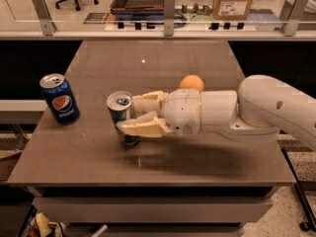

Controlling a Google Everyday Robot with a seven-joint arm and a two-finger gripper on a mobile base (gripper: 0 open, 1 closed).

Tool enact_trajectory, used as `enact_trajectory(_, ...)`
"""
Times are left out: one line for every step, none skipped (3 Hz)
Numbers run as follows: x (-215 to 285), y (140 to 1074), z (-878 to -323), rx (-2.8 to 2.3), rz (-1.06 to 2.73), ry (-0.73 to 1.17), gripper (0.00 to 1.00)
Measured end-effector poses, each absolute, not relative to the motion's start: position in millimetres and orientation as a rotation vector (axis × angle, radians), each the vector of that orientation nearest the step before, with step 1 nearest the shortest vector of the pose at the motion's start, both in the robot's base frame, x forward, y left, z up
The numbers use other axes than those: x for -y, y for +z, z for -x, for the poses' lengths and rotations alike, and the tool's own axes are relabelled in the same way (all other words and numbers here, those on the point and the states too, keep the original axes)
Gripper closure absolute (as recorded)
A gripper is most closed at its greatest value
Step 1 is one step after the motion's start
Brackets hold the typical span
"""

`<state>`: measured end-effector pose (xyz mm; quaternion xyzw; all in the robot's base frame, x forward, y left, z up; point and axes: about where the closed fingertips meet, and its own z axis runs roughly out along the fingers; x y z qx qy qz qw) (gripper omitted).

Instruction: Knock redbull can over

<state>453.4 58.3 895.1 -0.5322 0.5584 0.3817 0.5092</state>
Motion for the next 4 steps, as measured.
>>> enact_trajectory(-60,896,-452,-1.342,1.286,0.92,1.0)
enact_trajectory(-60,896,-452,-1.342,1.286,0.92,1.0)
enact_trajectory(-59,908,-453,-1.377,1.341,0.886,1.0)
enact_trajectory(-53,929,-463,-1.44,1.43,0.823,1.0)
